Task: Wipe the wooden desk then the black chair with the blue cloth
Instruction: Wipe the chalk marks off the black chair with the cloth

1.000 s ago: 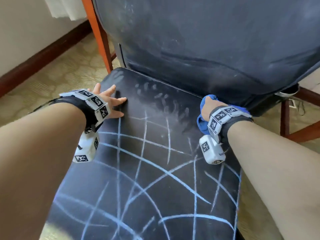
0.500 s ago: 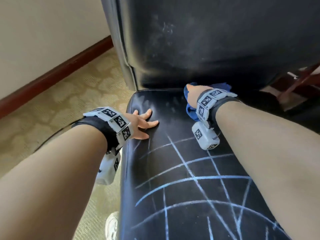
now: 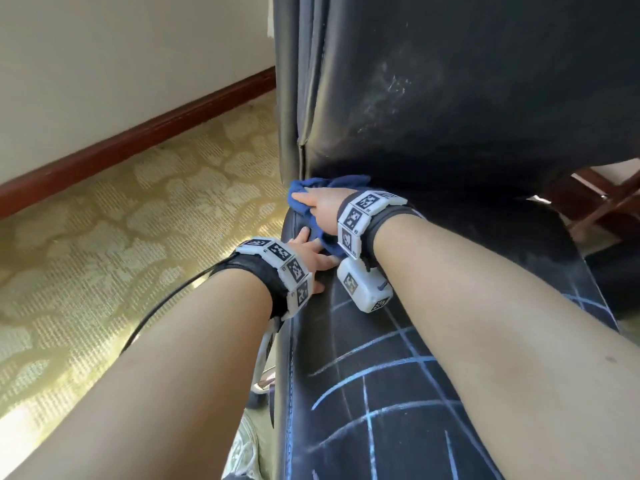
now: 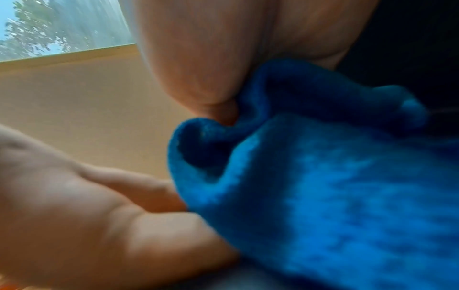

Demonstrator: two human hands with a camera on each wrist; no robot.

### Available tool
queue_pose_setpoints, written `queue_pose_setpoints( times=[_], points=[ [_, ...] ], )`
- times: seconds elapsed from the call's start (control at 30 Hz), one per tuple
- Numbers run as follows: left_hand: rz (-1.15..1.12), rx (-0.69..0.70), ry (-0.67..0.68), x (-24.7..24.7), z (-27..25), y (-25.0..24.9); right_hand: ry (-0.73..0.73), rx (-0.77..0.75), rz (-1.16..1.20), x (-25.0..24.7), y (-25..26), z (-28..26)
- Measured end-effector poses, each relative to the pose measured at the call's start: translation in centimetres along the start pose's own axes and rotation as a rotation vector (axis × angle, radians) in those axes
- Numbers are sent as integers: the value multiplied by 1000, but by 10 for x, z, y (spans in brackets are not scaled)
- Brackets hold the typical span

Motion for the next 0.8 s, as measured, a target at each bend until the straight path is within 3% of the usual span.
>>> queue_pose_setpoints(
  times=[0.07,0.17,0.47,0.57,0.7,0.8],
  points=[
    [11,13,24,-1,1,-1,4,5,14,0,-25,-3],
    [38,6,50,1,7,5,121,20,-66,14,-59,-14],
    [92,-57,-7,-12,12,6,119,48,-109,47,-106,-75],
    [158,-126,28,-18,10,0,93,172,-63,50,-145,-97],
    [79,-207,-88,-38,18,-16,37,481,81,55,-231,-141],
    [61,-143,-168,-56,36,-72,38,646,117,63,-290,-184]
  ],
)
Point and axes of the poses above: each hand's wrist, its own z-axis towards the middle knuckle, its own x-axis out of the palm, y = z × x, the point moved 9 cm from there along z, towards the middle knuckle, and after that the axes turned 8 degrees about x, right-handed, at the moved point
